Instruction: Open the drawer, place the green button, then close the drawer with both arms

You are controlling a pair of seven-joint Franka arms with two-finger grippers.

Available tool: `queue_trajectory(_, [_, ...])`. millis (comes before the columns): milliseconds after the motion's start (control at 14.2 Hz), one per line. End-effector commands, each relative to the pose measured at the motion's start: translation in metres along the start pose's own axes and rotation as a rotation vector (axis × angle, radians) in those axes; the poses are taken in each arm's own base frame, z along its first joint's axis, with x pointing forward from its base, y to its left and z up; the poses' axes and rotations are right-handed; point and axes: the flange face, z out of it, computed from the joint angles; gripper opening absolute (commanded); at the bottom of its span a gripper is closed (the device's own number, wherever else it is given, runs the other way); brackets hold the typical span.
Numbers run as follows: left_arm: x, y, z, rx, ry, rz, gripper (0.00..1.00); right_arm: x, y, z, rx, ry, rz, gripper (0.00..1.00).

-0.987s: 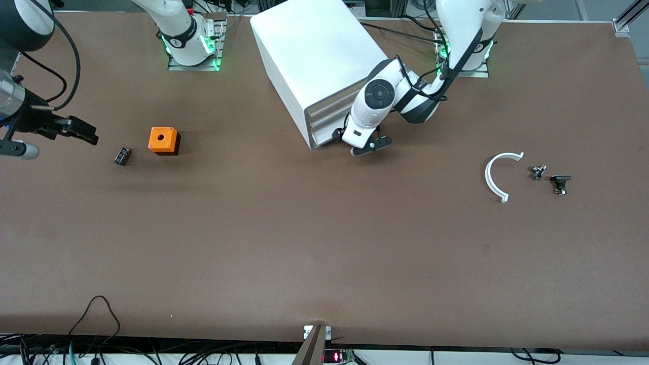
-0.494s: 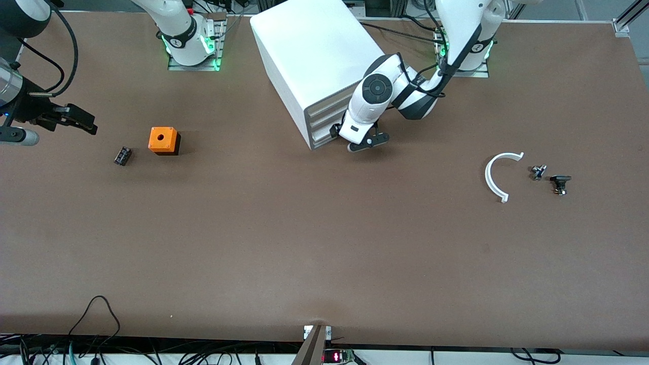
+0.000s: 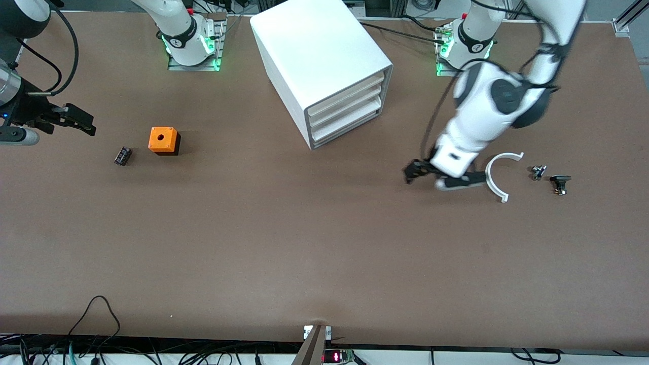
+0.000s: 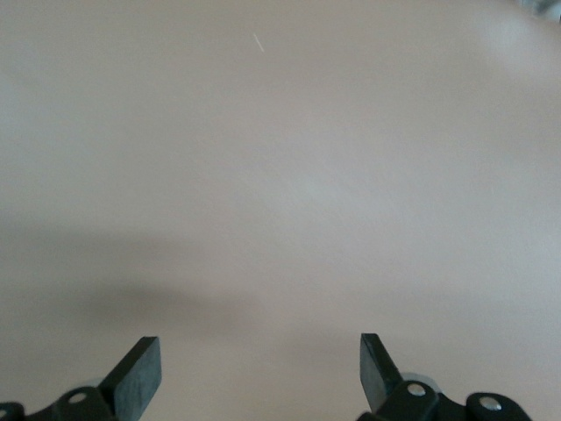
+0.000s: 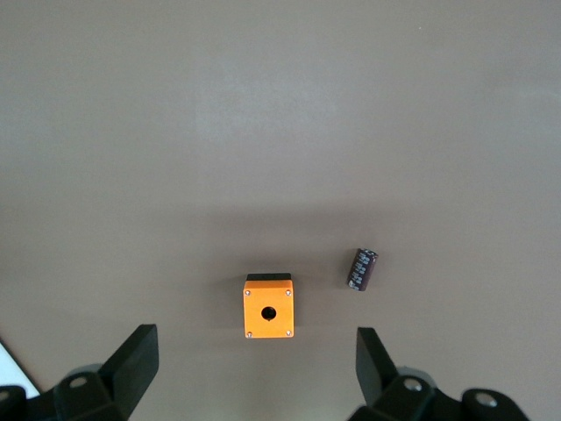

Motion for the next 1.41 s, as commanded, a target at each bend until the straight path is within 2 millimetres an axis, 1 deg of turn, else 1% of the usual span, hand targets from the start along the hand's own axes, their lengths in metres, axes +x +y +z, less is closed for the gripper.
queue_trajectory(0, [0.004,-0.010,-0.089,0.046,-0.014,0.060,1.00,-0.004,0.004,0.000,0.001,0.004,-0.019,1.00])
queue_trajectory(71, [0.012,-0.018,-0.123,0.069,-0.061,0.094,1.00,-0.004,0.004,0.000,0.001,0.002,-0.018,1.00])
queue_trajectory(141, [0.015,-0.028,-0.153,0.088,-0.107,0.137,1.00,-0.005,0.004,0.000,0.001,0.001,-0.018,1.00])
queue_trajectory(212, [0.020,-0.043,-0.182,0.105,-0.125,0.166,1.00,-0.005,0.004,0.001,0.002,-0.001,-0.018,1.00])
queue_trajectory(282, [0.020,-0.057,-0.205,0.128,-0.133,0.189,1.00,-0.005,0.004,0.001,0.002,-0.001,-0.018,1.00])
queue_trajectory(353, [0.016,-0.062,-0.222,0.165,-0.134,0.220,1.00,-0.005,0.005,0.001,0.002,-0.001,-0.016,1.00])
queue_trajectory(423, [0.013,-0.065,-0.231,0.201,-0.136,0.242,1.00,-0.005,0.005,0.001,0.002,-0.001,-0.016,1.00])
queue_trajectory(564, [0.007,-0.059,-0.226,0.239,-0.166,0.259,1.00,-0.005,0.004,0.000,0.002,0.001,-0.018,1.00])
queue_trajectory(705, [0.009,-0.065,-0.228,0.246,-0.163,0.259,1.00,-0.005,0.004,0.000,0.002,0.001,-0.018,1.00])
queue_trajectory(1340, [0.011,-0.065,-0.227,0.238,-0.165,0.256,1.00,-0.004,0.002,-0.001,0.003,0.010,-0.019,1.00])
